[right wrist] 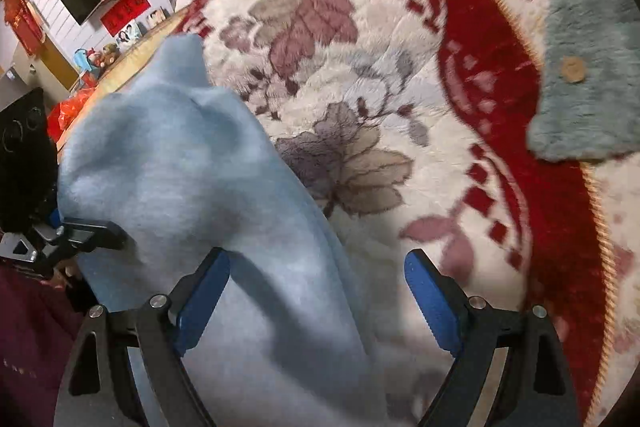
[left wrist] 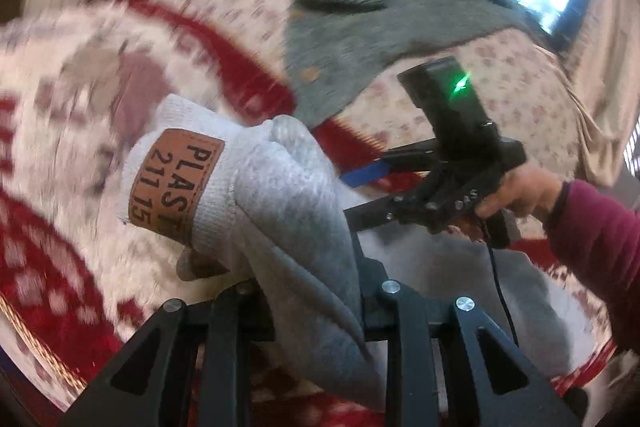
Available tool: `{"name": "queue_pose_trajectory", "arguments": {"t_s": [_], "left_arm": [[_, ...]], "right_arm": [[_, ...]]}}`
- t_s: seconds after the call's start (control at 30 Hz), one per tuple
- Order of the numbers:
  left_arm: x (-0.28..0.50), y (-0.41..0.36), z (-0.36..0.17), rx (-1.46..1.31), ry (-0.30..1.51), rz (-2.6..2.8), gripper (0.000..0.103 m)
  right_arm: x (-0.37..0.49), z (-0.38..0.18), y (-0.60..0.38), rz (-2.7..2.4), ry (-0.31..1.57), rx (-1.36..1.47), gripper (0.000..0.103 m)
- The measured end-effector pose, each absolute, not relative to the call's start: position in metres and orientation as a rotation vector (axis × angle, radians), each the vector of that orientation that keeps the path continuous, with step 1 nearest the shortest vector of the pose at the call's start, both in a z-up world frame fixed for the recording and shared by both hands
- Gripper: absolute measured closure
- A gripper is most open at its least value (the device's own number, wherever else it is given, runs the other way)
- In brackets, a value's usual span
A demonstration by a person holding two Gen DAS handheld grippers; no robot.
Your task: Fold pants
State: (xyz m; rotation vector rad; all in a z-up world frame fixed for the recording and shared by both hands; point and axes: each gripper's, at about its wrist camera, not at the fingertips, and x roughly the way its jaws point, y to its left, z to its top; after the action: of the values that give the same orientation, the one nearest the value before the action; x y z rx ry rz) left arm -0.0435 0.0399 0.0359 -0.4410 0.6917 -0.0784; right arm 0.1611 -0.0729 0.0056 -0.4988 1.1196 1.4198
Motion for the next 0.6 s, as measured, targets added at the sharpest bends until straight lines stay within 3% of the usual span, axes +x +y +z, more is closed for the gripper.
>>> {"name": "queue_pose_trajectory", "arguments": {"t_s": [0.03,0.1,0.13,0.17,0.37,0.43,0.5,0.6], "left_arm": [[-0.043,0.045,0.03,-0.465,0.709,-0.07,0.075],[-0.044,0.054,0.018,-0.504,0.74,-0.042,0.058],[-0.045,0.058,0.009,-0.536,0.756,-0.042,0.039],[-0.045,0.062,0.004,-0.578,0.755,-0.066,0.033],[-0.046,0.057,-0.005,-0.594,0.775,-0.085,0.018],[-0.045,0.058,-0.012,-0.613,0.796,-0.093,0.017],[-0.046,0.062,-0.018,-0.636,0.787,-0.098,0.017],[-0.041,0.061,-0.022,-0.636,0.77,-0.1,0.013]], "right_arm": [[0.161,-0.001,-0.065,1.434,1.153,-0.501,0.011],[0.155,-0.01,-0.05,1.476,1.194,-0.527,0.011],[0.152,-0.012,-0.045,1.482,1.185,-0.556,0.011],[0.15,-0.015,-0.039,1.489,1.182,-0.58,0.011],[0.131,-0.025,-0.025,1.544,1.176,-0.599,0.019],[0.131,-0.021,-0.029,1.547,1.175,-0.584,0.029],[0.133,-0.014,-0.036,1.543,1.172,-0.571,0.047],[0.128,0.001,-0.039,1.533,1.126,-0.608,0.06]]}}
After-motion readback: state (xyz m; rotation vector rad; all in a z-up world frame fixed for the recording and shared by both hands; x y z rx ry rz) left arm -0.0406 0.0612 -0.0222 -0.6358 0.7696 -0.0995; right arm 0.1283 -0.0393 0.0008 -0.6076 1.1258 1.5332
